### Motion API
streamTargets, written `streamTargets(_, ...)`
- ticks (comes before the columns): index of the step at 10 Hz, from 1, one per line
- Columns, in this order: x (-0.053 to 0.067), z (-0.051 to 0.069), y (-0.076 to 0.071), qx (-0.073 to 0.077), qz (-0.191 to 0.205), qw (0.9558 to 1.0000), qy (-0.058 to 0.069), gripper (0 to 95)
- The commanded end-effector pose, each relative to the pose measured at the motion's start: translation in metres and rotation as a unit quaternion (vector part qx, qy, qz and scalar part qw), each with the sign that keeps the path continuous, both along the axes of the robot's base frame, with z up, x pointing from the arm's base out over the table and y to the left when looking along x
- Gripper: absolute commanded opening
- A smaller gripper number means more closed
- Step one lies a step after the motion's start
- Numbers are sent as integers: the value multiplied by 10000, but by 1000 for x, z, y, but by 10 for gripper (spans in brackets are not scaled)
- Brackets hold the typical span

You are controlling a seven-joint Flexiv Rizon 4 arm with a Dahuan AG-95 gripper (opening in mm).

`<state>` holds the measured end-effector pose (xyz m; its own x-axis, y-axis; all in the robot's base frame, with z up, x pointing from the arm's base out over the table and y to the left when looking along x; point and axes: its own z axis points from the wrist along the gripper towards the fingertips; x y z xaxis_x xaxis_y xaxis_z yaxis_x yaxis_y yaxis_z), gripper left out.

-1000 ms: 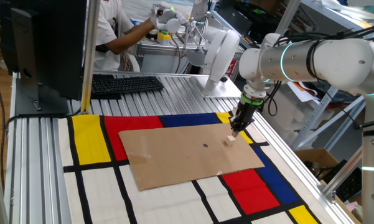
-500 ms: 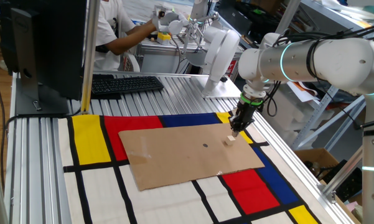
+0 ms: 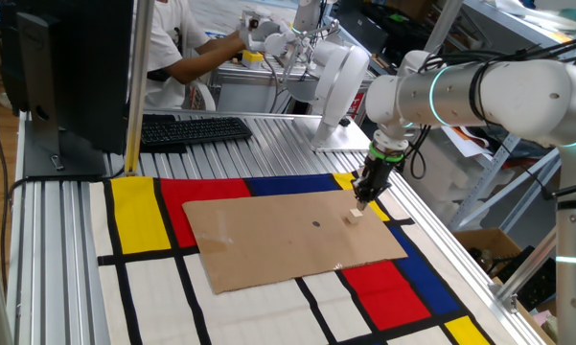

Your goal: Hold a small block with the gripper and sweep it from left to right on the table

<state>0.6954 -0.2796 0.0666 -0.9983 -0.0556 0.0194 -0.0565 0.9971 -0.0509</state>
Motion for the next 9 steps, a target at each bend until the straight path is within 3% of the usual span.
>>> streamTargets(1, 0, 0, 0, 16, 27, 10000, 9, 0)
streamTargets(9, 0, 0, 0, 53, -14, 10000, -3, 0)
